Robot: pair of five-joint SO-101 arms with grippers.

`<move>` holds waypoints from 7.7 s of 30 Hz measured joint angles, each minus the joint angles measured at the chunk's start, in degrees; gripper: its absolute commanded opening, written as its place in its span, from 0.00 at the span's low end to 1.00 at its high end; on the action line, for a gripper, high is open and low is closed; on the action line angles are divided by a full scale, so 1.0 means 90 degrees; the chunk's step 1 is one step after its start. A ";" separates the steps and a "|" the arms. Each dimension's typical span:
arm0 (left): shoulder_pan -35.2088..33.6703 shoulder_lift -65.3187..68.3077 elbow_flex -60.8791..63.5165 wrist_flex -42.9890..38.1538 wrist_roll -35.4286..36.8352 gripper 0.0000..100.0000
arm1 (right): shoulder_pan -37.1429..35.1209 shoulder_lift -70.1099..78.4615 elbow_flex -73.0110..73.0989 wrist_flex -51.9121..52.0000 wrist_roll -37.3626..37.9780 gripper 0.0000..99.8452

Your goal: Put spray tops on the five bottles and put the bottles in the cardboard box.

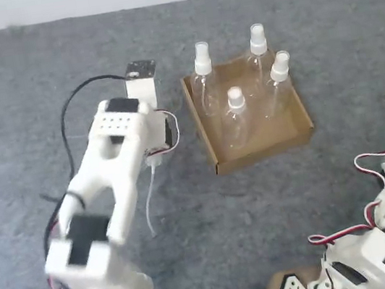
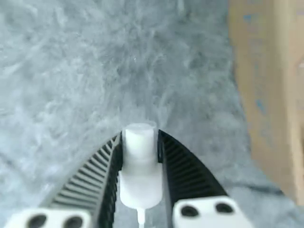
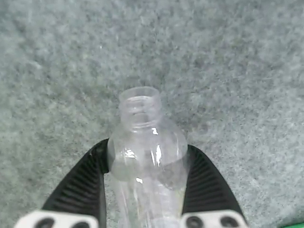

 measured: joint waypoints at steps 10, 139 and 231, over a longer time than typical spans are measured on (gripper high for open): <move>0.0000 -0.2716 0.2188 -0.0469 -0.0342 0.03 | 0.0000 0.0010 0.0000 0.0176 0.0000 0.23; -0.0664 -0.8020 0.3067 -0.2266 0.0879 0.03 | -1.0979 -0.4943 0.2188 -0.0576 -0.4415 0.01; 0.0049 -0.8059 0.2657 -0.2383 0.1153 0.01 | -1.1223 -0.6242 0.3350 -0.1817 -0.4415 0.01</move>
